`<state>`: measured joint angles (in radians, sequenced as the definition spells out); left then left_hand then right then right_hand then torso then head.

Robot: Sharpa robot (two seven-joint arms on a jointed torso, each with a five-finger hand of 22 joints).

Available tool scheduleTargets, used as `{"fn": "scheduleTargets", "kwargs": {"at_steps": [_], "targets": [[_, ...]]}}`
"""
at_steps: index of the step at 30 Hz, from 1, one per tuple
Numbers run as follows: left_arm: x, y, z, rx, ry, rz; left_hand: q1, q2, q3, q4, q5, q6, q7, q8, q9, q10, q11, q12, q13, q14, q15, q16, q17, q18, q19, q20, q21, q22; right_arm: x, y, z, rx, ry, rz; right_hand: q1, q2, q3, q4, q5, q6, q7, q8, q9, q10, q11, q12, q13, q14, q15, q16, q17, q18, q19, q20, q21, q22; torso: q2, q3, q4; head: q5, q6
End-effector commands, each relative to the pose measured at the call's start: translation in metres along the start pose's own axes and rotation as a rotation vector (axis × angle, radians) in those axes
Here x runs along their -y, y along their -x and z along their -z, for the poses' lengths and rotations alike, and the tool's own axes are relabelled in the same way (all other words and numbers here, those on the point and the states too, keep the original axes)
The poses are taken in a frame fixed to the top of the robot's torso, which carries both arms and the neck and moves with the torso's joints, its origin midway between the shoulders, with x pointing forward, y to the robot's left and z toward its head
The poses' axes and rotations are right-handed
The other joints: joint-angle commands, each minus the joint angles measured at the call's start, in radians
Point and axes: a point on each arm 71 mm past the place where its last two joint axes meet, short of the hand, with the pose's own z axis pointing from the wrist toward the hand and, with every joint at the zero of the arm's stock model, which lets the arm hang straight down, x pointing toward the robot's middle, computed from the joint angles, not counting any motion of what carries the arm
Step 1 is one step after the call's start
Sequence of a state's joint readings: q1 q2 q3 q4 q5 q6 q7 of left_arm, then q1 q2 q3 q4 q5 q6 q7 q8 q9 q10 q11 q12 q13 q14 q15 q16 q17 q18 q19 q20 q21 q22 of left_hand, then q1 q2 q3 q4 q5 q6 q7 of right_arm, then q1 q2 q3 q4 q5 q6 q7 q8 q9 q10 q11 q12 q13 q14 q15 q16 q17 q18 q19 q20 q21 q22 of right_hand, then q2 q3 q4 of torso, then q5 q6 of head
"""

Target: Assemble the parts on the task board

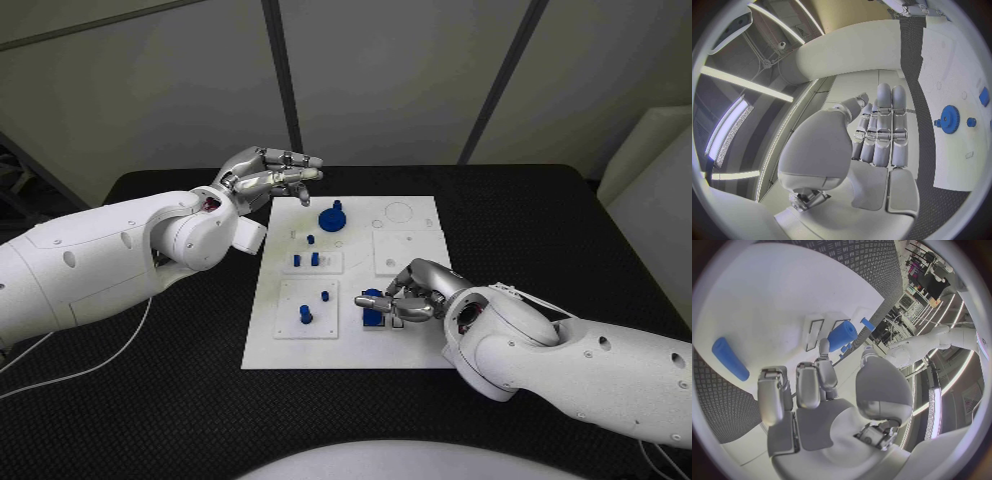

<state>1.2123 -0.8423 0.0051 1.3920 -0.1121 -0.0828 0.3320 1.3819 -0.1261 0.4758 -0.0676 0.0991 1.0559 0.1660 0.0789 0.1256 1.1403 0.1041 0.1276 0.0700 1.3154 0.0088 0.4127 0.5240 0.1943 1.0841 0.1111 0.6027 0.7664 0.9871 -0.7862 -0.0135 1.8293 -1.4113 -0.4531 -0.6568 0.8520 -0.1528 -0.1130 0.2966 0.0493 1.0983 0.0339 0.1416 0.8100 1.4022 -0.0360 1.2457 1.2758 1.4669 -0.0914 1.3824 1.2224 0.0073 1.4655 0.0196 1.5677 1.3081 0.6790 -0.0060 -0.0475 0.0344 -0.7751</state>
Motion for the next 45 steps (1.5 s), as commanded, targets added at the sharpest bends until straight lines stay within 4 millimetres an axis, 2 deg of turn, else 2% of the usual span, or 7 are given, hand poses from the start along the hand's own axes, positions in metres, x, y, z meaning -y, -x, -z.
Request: {"fn": "scheduleTargets", "kwargs": {"at_steps": [1,9,14,23,34,40,45], "targets": [[0.001,-0.001,0.0,-0.012,-0.004,0.009,-0.003,0.007,-0.007,0.001,-0.001,-0.001,0.002,-0.004,-0.001,-0.006,-0.001,0.005,0.0,0.004,0.005,-0.005,-0.001,-0.012,-0.004,0.002,-0.004,-0.001,-0.001,0.004,0.002,0.034,0.017,0.007,0.054,0.029,0.007,-0.001,0.001,0.005,0.002,-0.007,0.007,-0.003,0.002,-0.005,0.0,0.038,-0.008,-0.007,0.001,-0.007,0.105,-0.008,0.003,0.263,0.0,0.0001,0.0007,0.0,0.0],[0.001,0.0,0.001,-0.01,-0.003,0.009,-0.003,0.007,-0.007,0.001,-0.001,-0.001,0.002,-0.004,-0.001,-0.006,-0.001,0.005,0.0,0.004,0.005,-0.005,-0.001,-0.012,-0.004,0.002,-0.004,-0.001,-0.001,0.005,0.008,0.02,0.042,0.032,0.324,0.063,0.035,-0.077,0.068,0.017,0.001,-0.021,0.039,0.003,0.0,-0.003,0.008,0.041,-0.008,-0.006,0.005,-0.007,0.105,-0.006,0.003,0.263,-0.001,0.0003,-0.0007,0.0,-0.001],[0.001,-0.001,0.0,-0.014,0.0,0.01,-0.004,0.007,-0.009,0.0,0.001,-0.001,0.002,-0.004,-0.002,-0.007,-0.001,0.006,0.0,0.004,0.005,-0.008,-0.001,-0.011,-0.004,0.002,-0.006,-0.003,-0.003,0.005,0.01,0.013,0.054,0.051,0.39,0.069,0.034,-0.119,0.074,0.028,-0.002,-0.023,0.048,0.006,-0.001,0.0,0.013,0.042,-0.01,-0.004,0.01,-0.007,0.105,-0.007,0.003,0.263,-0.001,0.0002,-0.0002,-0.002,-0.002],[0.0,0.0,0.0,-0.014,0.001,0.01,-0.004,0.007,-0.009,0.0,0.001,-0.001,0.002,-0.004,-0.002,-0.007,-0.001,0.006,0.0,0.004,0.005,-0.008,-0.001,-0.011,-0.004,0.002,-0.006,-0.003,0.001,0.008,0.008,0.052,0.031,0.079,0.438,0.106,0.031,-0.153,0.085,0.05,-0.009,-0.025,0.061,0.012,-0.008,0.004,0.019,0.042,-0.014,-0.002,0.014,-0.007,0.105,-0.011,0.003,0.263,-0.001,-0.0003,0.0011,-0.004,-0.001],[0.0,0.0,0.001,-0.013,0.002,0.01,-0.004,0.007,-0.009,0.0,0.001,-0.001,0.002,-0.004,-0.002,-0.007,-0.001,0.006,0.0,0.004,0.005,-0.008,-0.001,-0.011,-0.004,0.002,-0.007,-0.003,0.002,0.013,0.011,0.089,0.065,0.059,0.446,0.115,0.021,-0.162,0.096,0.055,-0.013,-0.027,0.07,0.013,-0.011,0.004,0.021,0.042,-0.017,-0.003,0.013,-0.007,0.105,-0.014,0.003,0.263,-0.001,0.0004,-0.0009,-0.003,0.002],[0.0,0.001,0.002,-0.011,0.003,0.009,-0.004,0.007,-0.009,0.0,0.001,-0.001,0.002,-0.004,-0.002,-0.007,-0.001,0.006,0.0,0.004,0.005,-0.008,-0.001,-0.011,-0.004,0.002,-0.007,-0.003,0.014,0.028,0.021,0.084,0.106,-0.052,0.445,0.131,0.0,-0.16,0.162,-0.004,0.009,-0.079,0.043,-0.013,0.006,-0.042,-0.014,0.037,-0.006,-0.017,-0.006,-0.007,0.105,-0.007,0.003,0.263,-0.001,-0.0005,-0.0013,-0.011,0.005],[0.0,0.001,0.002,-0.01,0.004,0.009,-0.005,0.008,-0.009,0.001,0.001,-0.001,0.003,-0.004,-0.002,-0.007,-0.001,0.006,0.0,0.004,0.005,-0.009,-0.001,-0.012,-0.004,0.002,-0.007,-0.003,0.037,0.047,0.032,0.063,0.063,-0.083,0.434,0.149,-0.017,-0.145,0.185,-0.057,0.028,-0.083,-0.021,-0.03,0.021,-0.08,-0.042,0.035,0.007,-0.024,-0.016,-0.007,0.105,0.005,0.003,0.263,-0.002,-0.0003,-0.0024,-0.024,0.007]]}}
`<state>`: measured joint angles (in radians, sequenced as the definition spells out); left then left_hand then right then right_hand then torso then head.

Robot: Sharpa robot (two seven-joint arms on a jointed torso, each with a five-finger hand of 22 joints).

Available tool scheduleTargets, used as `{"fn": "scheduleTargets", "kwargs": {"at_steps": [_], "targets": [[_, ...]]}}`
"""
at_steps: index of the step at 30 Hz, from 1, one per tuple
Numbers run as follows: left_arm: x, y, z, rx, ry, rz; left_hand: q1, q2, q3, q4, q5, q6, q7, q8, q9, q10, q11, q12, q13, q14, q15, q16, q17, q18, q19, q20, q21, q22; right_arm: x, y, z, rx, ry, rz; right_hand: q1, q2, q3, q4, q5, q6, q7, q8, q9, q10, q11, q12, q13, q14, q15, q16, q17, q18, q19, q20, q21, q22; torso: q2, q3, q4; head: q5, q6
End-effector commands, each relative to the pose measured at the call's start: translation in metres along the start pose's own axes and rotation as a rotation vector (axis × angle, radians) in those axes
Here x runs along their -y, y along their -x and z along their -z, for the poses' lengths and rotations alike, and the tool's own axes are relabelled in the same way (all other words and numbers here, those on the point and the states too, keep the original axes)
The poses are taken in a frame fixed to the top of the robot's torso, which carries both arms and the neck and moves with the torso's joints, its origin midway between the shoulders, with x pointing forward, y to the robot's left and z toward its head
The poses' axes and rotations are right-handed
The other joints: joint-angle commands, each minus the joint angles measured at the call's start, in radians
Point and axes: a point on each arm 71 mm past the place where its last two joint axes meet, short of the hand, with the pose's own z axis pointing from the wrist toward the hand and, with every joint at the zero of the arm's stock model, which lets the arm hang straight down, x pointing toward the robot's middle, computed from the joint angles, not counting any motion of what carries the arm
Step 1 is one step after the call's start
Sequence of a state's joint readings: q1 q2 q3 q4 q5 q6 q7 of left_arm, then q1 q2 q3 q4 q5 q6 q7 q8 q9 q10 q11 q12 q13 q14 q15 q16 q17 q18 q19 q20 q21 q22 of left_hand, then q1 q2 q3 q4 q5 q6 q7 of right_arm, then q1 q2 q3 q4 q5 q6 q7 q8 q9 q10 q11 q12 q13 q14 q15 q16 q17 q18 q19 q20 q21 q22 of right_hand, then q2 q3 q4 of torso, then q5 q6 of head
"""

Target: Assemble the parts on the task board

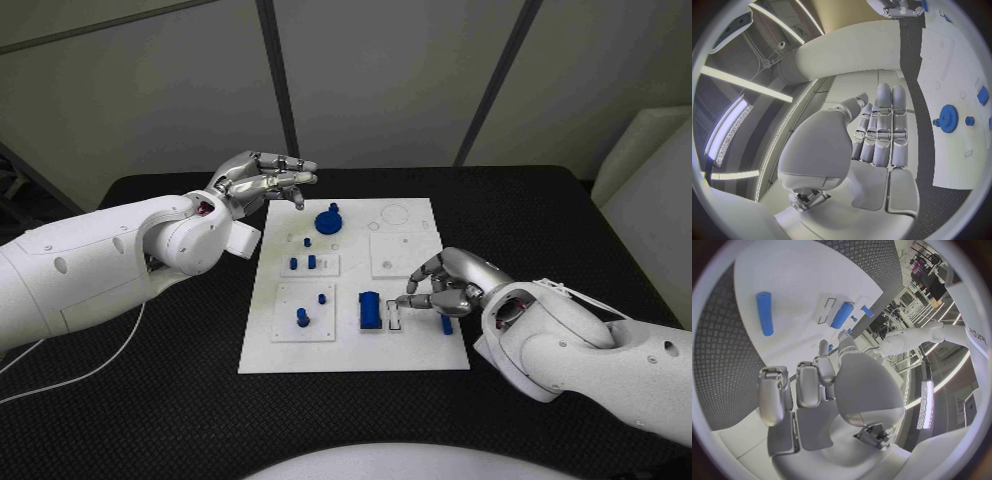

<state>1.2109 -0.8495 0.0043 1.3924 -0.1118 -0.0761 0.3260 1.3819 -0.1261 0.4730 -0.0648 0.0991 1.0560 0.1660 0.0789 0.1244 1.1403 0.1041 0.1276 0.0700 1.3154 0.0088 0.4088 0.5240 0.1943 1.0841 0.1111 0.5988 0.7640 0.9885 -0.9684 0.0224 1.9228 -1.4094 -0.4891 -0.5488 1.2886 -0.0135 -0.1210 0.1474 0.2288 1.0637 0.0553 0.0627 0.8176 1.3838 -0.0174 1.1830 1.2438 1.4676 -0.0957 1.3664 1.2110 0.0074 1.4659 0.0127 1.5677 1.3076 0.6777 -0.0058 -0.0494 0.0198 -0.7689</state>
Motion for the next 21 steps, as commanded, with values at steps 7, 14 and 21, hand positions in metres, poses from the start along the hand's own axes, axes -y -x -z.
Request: {"fn": "scheduleTargets", "kwargs": {"at_steps": [7,14,21], "targets": [[0.001,-0.004,0.0,-0.015,-0.006,0.01,-0.005,0.008,-0.007,-0.002,0.001,-0.001,0.003,-0.004,-0.001,-0.007,-0.001,0.006,0.0,0.004,0.005,-0.005,-0.001,-0.012,-0.004,0.002,-0.003,-0.001,0.036,0.025,0.017,-0.04,-0.043,0.003,0.01,0.035,-0.033,0.018,0.027,-0.022,0.014,-0.003,-0.156,-0.011,0.011,-0.04,-0.027,0.036,0.019,-0.009,-0.001,-0.007,0.105,0.022,0.003,0.263,0.001,-0.0005,-0.0019,-0.033,0.003],[0.0,-0.007,0.0,-0.024,-0.005,0.013,-0.005,0.008,-0.007,-0.002,0.001,-0.001,0.003,-0.004,-0.001,-0.007,-0.001,0.006,0.0,0.004,0.005,-0.005,-0.001,-0.012,-0.004,0.002,-0.003,-0.001,0.049,0.033,0.024,-0.009,-0.078,0.143,0.008,0.038,-0.058,0.038,0.074,0.04,0.001,0.004,-0.207,-0.005,-0.001,-0.044,-0.029,0.038,0.011,-0.003,0.01,-0.007,0.105,0.016,0.003,0.263,0.001,0.0037,-0.0075,-0.047,0.0],[-0.001,-0.006,0.001,-0.024,-0.003,0.014,-0.006,0.008,-0.008,-0.001,0.001,0.0,0.002,-0.004,-0.002,-0.007,0.0,0.006,0.0,0.005,0.006,-0.006,-0.001,-0.012,-0.004,0.002,-0.004,-0.002,0.054,0.019,0.027,-0.043,-0.115,0.2,-0.005,0.027,-0.078,0.054,0.074,0.058,-0.002,0.005,-0.211,-0.002,-0.003,-0.044,-0.028,0.038,0.009,-0.003,0.012,-0.007,0.105,0.013,0.003,0.263,0.0,0.0012,-0.0033,-0.054,-0.003]]}}
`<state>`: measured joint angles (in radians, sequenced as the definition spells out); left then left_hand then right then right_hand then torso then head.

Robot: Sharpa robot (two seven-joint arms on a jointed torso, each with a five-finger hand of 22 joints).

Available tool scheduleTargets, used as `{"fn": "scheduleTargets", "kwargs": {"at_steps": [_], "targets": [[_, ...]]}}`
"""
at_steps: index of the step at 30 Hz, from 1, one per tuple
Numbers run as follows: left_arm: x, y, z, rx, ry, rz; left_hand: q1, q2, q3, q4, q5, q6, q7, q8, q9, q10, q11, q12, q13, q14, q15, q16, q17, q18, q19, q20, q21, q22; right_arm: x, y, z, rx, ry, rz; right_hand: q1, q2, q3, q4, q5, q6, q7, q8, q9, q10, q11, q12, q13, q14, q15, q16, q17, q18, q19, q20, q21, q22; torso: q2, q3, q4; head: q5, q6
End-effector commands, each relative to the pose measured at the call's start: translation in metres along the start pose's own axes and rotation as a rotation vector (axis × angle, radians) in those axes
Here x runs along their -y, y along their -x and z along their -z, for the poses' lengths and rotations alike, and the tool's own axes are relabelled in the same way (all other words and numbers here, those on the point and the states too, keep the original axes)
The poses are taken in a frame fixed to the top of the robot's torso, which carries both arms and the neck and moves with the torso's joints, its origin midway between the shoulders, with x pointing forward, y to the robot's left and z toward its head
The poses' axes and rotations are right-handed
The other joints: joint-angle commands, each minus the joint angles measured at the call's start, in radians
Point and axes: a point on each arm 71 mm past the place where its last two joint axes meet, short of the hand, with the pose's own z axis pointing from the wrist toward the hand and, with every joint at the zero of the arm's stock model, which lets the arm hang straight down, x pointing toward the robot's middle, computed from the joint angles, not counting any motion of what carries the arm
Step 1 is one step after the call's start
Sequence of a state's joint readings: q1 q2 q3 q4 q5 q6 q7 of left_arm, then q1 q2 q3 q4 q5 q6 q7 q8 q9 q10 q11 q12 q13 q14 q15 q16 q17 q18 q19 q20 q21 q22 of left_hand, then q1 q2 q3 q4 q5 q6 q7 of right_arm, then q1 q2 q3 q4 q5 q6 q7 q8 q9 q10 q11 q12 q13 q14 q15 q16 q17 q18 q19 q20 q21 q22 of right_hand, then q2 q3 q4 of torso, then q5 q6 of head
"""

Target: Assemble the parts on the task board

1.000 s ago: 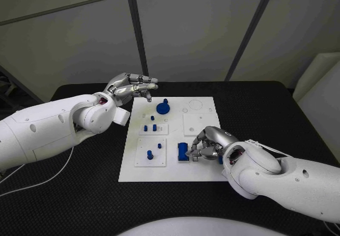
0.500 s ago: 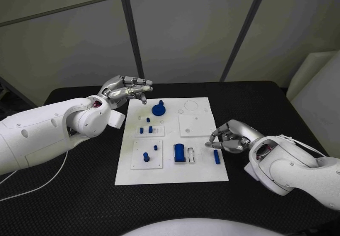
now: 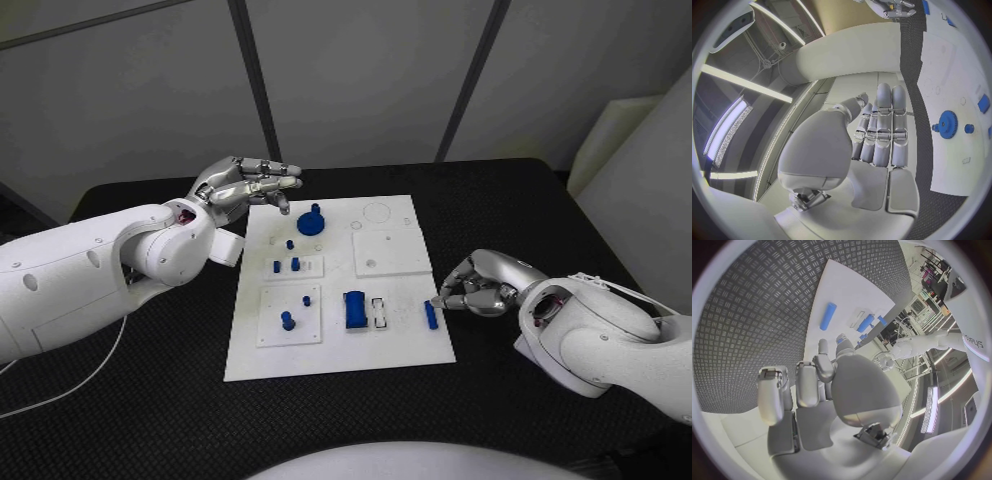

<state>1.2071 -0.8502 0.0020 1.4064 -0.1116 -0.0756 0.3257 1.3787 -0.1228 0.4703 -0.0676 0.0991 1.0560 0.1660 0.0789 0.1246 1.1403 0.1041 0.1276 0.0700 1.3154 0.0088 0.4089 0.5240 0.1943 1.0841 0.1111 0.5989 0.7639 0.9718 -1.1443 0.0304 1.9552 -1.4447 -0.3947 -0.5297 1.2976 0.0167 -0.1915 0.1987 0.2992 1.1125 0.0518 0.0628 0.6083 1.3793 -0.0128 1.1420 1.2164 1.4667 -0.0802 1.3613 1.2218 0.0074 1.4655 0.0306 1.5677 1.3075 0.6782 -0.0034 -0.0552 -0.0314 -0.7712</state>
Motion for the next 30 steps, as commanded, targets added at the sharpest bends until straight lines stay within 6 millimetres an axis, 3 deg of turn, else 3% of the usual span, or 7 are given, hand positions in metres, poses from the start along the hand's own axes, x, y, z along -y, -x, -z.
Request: {"fn": "scheduleTargets", "kwargs": {"at_steps": [1,8,19,30], "targets": [[0.001,-0.001,0.0,-0.011,-0.007,0.009,-0.003,0.005,-0.005,0.002,0.001,0.0,0.002,-0.004,-0.002,-0.007,0.0,0.006,0.0,0.005,0.006,-0.006,-0.001,-0.012,-0.004,0.002,-0.004,-0.002,0.0,-0.008,0.001,-0.021,-0.021,0.089,-0.017,-0.006,-0.011,0.006,0.004,0.01,0.002,0.005,-0.002,0.002,-0.008,-0.004,0.0,0.039,-0.007,0.002,0.001,-0.007,0.105,-0.005,0.003,0.263,-0.001,-0.0012,0.0029,-0.003,0.0],[0.0,0.0,0.001,-0.01,-0.005,0.009,-0.003,0.005,-0.005,0.002,0.001,0.0,0.002,-0.004,-0.002,-0.007,0.0,0.006,0.0,0.005,0.006,-0.006,-0.001,-0.012,-0.004,0.002,-0.004,-0.002,-0.002,-0.017,-0.001,-0.031,-0.034,0.107,-0.027,-0.019,-0.026,0.019,0.003,0.01,0.003,0.004,-0.001,-0.002,-0.007,-0.014,-0.007,0.038,-0.006,-0.002,-0.004,-0.007,0.105,-0.005,0.003,0.263,0.0,-0.002,0.0058,-0.004,0.001],[0.0,0.0,0.001,-0.009,-0.004,0.009,-0.003,0.005,-0.005,0.002,0.001,0.0,0.002,-0.004,-0.002,-0.007,0.0,0.006,0.0,0.005,0.006,-0.006,-0.001,-0.012,-0.004,0.002,-0.004,-0.002,-0.005,-0.026,-0.007,-0.049,-0.05,0.138,-0.023,-0.031,-0.033,0.024,0.004,0.008,0.003,0.003,0.001,-0.006,-0.006,-0.018,-0.01,0.037,-0.006,-0.005,-0.008,-0.007,0.105,-0.005,0.003,0.263,0.0,-0.0021,0.0044,-0.002,0.0],[0.0,0.001,0.001,-0.008,-0.003,0.008,-0.005,0.006,-0.006,0.003,0.0,0.0,0.002,-0.003,-0.002,-0.007,0.0,0.006,0.0,0.005,0.006,-0.007,-0.001,-0.012,-0.004,0.003,-0.006,-0.003,-0.009,-0.033,-0.013,-0.052,-0.058,0.24,0.045,-0.038,-0.025,-0.001,0.001,0.002,0.004,0.003,0.007,-0.01,-0.006,-0.023,-0.01,0.035,-0.006,-0.01,-0.013,-0.007,0.105,-0.005,0.003,0.263,0.0,-0.0012,0.0039,0.001,0.0]]}}
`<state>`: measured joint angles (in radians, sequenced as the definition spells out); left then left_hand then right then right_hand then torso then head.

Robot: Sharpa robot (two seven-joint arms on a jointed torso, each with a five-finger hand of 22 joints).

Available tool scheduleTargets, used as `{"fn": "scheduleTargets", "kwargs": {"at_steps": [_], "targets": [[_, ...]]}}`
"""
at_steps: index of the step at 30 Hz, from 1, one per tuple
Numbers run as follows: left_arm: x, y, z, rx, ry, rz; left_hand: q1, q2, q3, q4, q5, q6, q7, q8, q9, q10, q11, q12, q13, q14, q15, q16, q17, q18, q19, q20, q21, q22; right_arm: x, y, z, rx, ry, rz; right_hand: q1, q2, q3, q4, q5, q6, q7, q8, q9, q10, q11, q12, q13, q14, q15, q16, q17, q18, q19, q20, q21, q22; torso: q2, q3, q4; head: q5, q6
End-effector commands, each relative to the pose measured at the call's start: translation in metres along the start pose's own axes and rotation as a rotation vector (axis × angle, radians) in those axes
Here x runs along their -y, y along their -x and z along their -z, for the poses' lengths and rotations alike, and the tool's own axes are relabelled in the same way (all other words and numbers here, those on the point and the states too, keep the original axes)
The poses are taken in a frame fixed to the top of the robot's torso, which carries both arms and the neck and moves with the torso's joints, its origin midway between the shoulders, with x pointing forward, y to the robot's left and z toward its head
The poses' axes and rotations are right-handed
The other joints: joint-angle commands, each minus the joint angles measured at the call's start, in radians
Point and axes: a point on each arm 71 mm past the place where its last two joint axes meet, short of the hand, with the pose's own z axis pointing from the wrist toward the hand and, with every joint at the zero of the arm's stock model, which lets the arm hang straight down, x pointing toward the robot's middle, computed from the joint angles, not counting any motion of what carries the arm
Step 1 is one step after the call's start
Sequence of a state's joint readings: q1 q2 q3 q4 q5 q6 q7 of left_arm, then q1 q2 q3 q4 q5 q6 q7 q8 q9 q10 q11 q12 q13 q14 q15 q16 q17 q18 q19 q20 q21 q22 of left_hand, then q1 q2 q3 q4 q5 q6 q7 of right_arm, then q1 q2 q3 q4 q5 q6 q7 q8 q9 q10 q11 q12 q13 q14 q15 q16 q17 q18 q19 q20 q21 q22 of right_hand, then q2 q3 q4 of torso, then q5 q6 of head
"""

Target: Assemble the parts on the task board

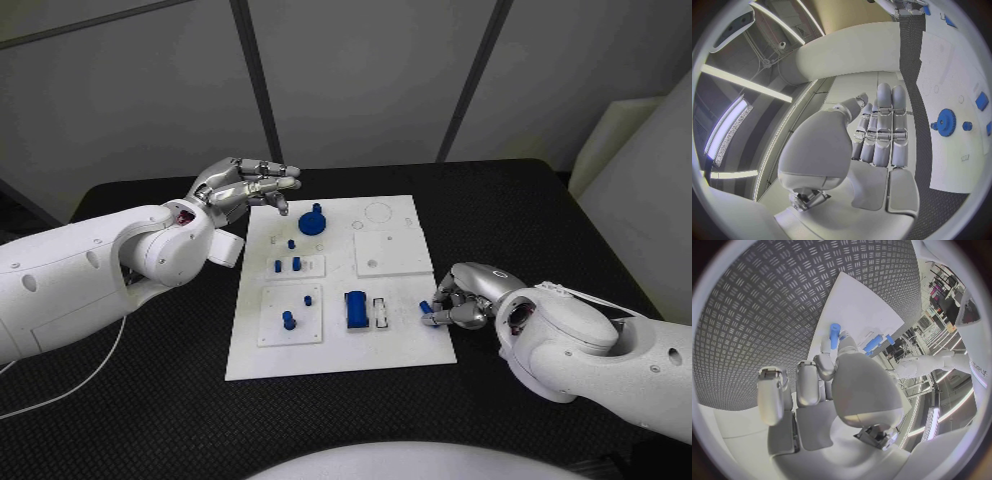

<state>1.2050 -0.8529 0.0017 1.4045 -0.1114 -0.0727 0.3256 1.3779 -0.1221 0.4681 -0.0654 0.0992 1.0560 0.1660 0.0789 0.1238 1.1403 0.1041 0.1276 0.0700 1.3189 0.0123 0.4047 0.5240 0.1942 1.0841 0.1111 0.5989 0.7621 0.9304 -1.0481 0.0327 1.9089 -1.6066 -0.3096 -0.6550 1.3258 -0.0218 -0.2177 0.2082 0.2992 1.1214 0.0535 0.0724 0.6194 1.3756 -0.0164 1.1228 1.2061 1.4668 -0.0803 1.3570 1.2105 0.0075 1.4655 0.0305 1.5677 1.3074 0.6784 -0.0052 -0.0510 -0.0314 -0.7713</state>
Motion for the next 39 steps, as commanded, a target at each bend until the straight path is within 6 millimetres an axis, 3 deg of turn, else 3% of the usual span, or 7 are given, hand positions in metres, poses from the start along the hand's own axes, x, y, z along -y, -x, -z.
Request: {"fn": "scheduleTargets", "kwargs": {"at_steps": [1,10,19,26,33,39], "targets": [[0.001,-0.001,0.0,-0.01,-0.006,0.008,-0.004,0.005,-0.004,0.001,0.0,0.0,0.002,-0.003,-0.001,-0.007,-0.001,0.006,0.0,0.001,0.002,-0.003,-0.001,-0.012,-0.004,0.003,-0.006,-0.001,0.001,-0.006,-0.002,-0.018,-0.021,0.101,0.029,0.001,0.004,-0.017,0.001,-0.007,0.002,-0.007,-0.004,-0.006,-0.003,-0.004,0.0,0.035,-0.007,-0.006,-0.001,-0.008,0.105,-0.005,0.003,0.263,0.0,0.0006,0.0001,0.0,0.0],[0.001,0.0,0.0,-0.01,-0.005,0.008,-0.004,0.005,-0.004,0.001,0.0,0.0,0.002,-0.003,-0.001,-0.007,-0.001,0.006,0.0,0.001,0.002,-0.003,-0.001,-0.012,-0.004,0.003,-0.006,-0.001,-0.006,-0.011,-0.006,-0.032,-0.008,0.188,0.12,0.019,0.025,-0.071,0.019,-0.006,0.001,-0.008,-0.004,-0.01,-0.005,-0.007,0.001,0.035,-0.008,-0.008,-0.001,-0.008,0.105,-0.007,0.003,0.263,0.0,-0.0004,0.0011,0.002,0.0],[0.001,-0.001,0.0,-0.011,-0.003,0.008,-0.005,0.005,-0.004,0.001,0.0,0.0,0.002,-0.003,-0.001,-0.007,-0.001,0.007,0.0,0.002,0.002,-0.004,-0.001,-0.012,-0.004,0.003,-0.007,-0.001,-0.006,-0.012,-0.006,-0.043,-0.017,0.163,0.14,0.046,0.032,-0.083,0.128,0.009,-0.005,-0.005,-0.008,-0.003,-0.01,0.006,0.014,0.037,-0.011,-0.004,0.007,-0.008,0.105,-0.009,0.003,0.263,0.001,-0.0005,0.001,0.005,0.0],[0.001,-0.001,0.0,-0.009,-0.002,0.008,-0.005,0.005,-0.004,0.001,0.0,0.0,0.002,-0.003,-0.001,-0.007,-0.001,0.007,0.0,0.002,0.002,-0.004,-0.001,-0.012,-0.004,0.003,-0.007,-0.001,-0.007,-0.011,0.0,-0.058,-0.045,-0.019,0.128,0.072,0.039,-0.073,0.199,0.017,-0.013,-0.006,-0.005,0.006,-0.017,0.018,0.024,0.04,-0.017,0.002,0.018,-0.008,0.105,-0.014,0.003,0.263,0.0,0.0003,0.0011,0.01,-0.002],[0.001,-0.001,0.0,-0.009,-0.002,0.008,-0.005,0.005,-0.004,0.001,0.0,0.0,0.002,-0.003,-0.001,-0.007,-0.001,0.007,0.0,0.002,0.002,-0.004,-0.001,-0.012,-0.004,0.003,-0.007,-0.001,-0.012,-0.004,0.006,-0.035,-0.044,-0.245,0.124,0.077,0.042,-0.069,0.228,0.013,-0.014,-0.007,-0.004,0.002,-0.018,0.008,0.017,0.037,-0.018,-0.006,0.005,-0.008,0.105,-0.016,0.003,0.263,0.0,-0.0005,-0.0002,0.014,-0.003],[0.001,-0.001,0.0,-0.01,-0.001,0.008,-0.003,0.005,-0.004,-0.001,0.0,0.0,0.002,-0.003,-0.002,-0.007,-0.001,0.007,0.0,0.002,0.002,-0.005,0.0,-0.011,-0.003,0.003,-0.007,-0.002,-0.022,0.002,0.006,-0.036,-0.026,-0.323,0.122,0.076,0.041,-0.068,0.23,0.014,-0.014,-0.007,-0.004,0.004,-0.017,0.012,0.02,0.038,-0.018,-0.005,0.008,-0.008,0.105,-0.016,0.003,0.263,0.002,-0.0015,0.0012,0.016,-0.003]]}}
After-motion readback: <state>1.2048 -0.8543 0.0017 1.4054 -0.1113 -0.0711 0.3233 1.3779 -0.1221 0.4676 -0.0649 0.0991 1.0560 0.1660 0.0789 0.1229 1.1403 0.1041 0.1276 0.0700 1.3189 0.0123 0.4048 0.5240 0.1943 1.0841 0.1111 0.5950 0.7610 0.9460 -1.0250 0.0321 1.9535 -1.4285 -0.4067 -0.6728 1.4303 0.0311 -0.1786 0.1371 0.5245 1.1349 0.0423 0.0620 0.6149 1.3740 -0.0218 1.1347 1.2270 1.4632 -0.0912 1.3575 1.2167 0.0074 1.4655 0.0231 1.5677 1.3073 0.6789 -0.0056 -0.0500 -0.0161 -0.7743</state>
